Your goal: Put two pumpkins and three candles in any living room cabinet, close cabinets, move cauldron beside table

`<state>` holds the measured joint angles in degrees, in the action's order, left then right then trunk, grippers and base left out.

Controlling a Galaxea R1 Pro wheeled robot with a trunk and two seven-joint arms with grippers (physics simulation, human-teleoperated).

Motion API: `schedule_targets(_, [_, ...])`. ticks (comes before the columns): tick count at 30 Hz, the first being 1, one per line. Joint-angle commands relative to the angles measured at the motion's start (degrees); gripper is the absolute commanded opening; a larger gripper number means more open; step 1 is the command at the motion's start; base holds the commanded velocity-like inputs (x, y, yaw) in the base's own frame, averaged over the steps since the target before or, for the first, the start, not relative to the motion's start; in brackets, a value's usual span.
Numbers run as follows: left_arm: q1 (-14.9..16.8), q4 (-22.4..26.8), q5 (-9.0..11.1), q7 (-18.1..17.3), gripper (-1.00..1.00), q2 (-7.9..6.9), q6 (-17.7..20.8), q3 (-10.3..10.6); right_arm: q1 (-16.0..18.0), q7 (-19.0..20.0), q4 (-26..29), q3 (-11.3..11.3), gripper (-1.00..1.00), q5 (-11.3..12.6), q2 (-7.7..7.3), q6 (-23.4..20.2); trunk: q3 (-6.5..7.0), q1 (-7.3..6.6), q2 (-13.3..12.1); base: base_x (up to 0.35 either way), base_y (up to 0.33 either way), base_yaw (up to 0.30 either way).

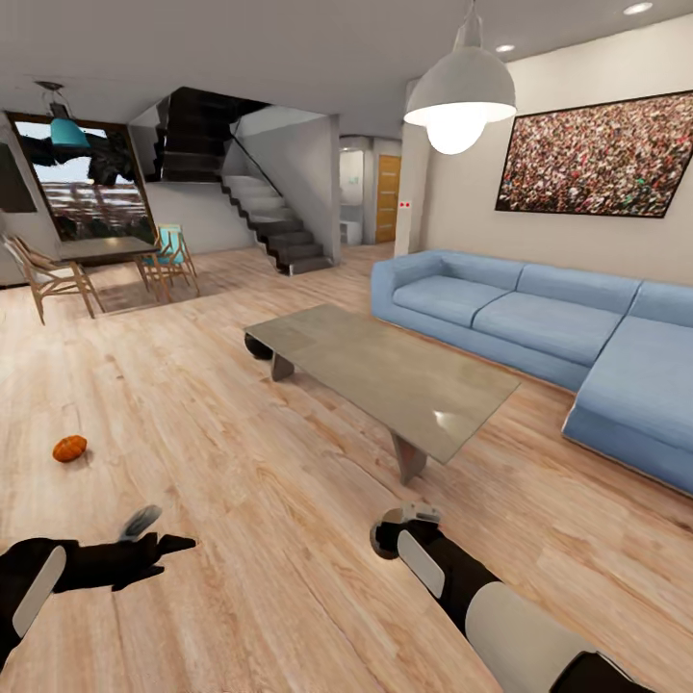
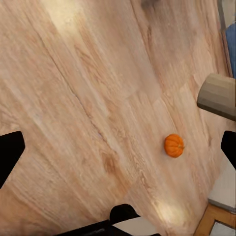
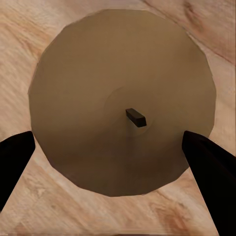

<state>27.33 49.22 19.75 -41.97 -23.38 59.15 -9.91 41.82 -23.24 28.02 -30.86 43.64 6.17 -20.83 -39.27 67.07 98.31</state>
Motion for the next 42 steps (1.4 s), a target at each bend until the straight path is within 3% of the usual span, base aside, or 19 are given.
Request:
schedule_targets(1, [0.0,0.0,0.0,0.6,1.0,0.0,0.0,0.0,0.0,0.0,0.0,0.0,-1.0,-0.2,0.03,-0.3,-0.02,0.0,0.0,0.0,0.0,0.283])
schedule_targets(6, [0.0,0.0,-0.1,5.9,1.0,-0.03,0.0,0.1,0.0,-0.3,0.4,0.1,-1.0,-0.2,0.47,-4.9,-0.13,0.0,0.0,0.0,0.0,0.283])
schedule_targets(11, [0.0,0.0,-0.1,12.0,1.0,-0.08,-0.1,0.1,0.0,-0.4,0.6,0.1,-1.0,-0.2,1.4,-6.5,-0.24,0.0,0.0,0.0,0.0,0.283])
schedule_targets(15, [0.0,-0.2,-0.1,18.1,1.0,-0.04,-2.0,0.1,0.1,-1.2,0.7,0.0,-1.0,-0.3,2.7,-9.6,-0.33,0.0,0.0,0.0,0.0,0.283])
schedule_targets(18, [0.0,-0.3,-0.4,19.8,1.0,-0.01,-3.8,0.8,0.0,-2.4,0.6,0.0,-1.0,-0.2,2.6,-10.1,-0.4,0.0,0.0,0.0,0.0,0.282])
schedule_targets(20, [0.0,-0.6,-1.6,20.2,1.0,0.0,-6.1,1.8,0.1,-2.8,0.4,0.1,-1.0,0.0,2.34,-9.9,-0.48,0.0,0.0,0.0,0.0,0.264])
schedule_targets(24, [0.0,-5.1,-7.8,21.9,1.0,0.1,-10.7,2.9,-0.1,-3.1,0.1,0.0,-1.0,-0.1,2.41,-6.5,-0.69,0.0,0.0,0.0,0.0,0.243])
schedule_targets(26, [0.0,-7.8,-9.2,23.2,1.0,0.39,-12.0,2.9,-0.1,-3.1,0.0,-0.1,-1.0,-0.1,2.65,-5.2,-0.81,0.0,0.0,0.0,0.0,0.229])
schedule_targets(28, [0.0,-11.9,-10.2,27.4,1.0,2.33,-15.0,3.0,-0.8,-3.6,0.0,-0.2,-1.0,0.0,2.94,-4.2,-0.94,0.0,0.0,0.0,0.0,0.224])
schedule_targets(31, [0.0,-14.0,-10.5,34.7,1.0,4.66,-16.9,3.0,-4.9,-4.2,0.1,-0.1,-1.0,-0.2,3.01,-2.3,-1.12,0.0,0.0,0.0,0.0,0.222])
schedule_targets(33, [0.0,-14.6,-10.5,41.2,1.0,6.56,-18.1,2.9,-8.1,-4.4,0.1,-0.1,-1.0,-0.2,2.73,1.9,-1.26,0.0,0.0,0.0,0.0,0.213])
schedule_targets(34, [0.0,-15.0,-10.5,45.2,1.0,8.29,-19.6,2.9,-9.5,-4.4,0.2,-0.1,-1.0,-0.3,2.56,4.7,-1.33,0.0,0.0,0.0,0.0,0.203])
schedule_targets(35, [0.0,-15.5,-10.5,47.2,1.0,9.38,-20.7,2.9,-10.1,-4.5,0.1,-0.1,-1.0,-0.3,2.53,6.0,-1.4,0.0,0.0,0.0,0.0,0.2])
schedule_targets(38, [0.0,-17.8,-10.5,49.9,1.0,12.14,-23.6,3.2,-10.9,-4.7,0.0,-0.2,-1.0,-0.2,2.41,8.0,-1.61,0.0,0.0,0.0,0.0,0.197])
schedule_targets(42, [0.0,-18.1,-10.5,50.4,1.0,14.06,-24.5,3.3,-11.1,-4.7,-1.1,-0.1,-1.0,-0.1,2.23,8.7,-1.9,0.0,0.0,0.0,0.0,0.193])
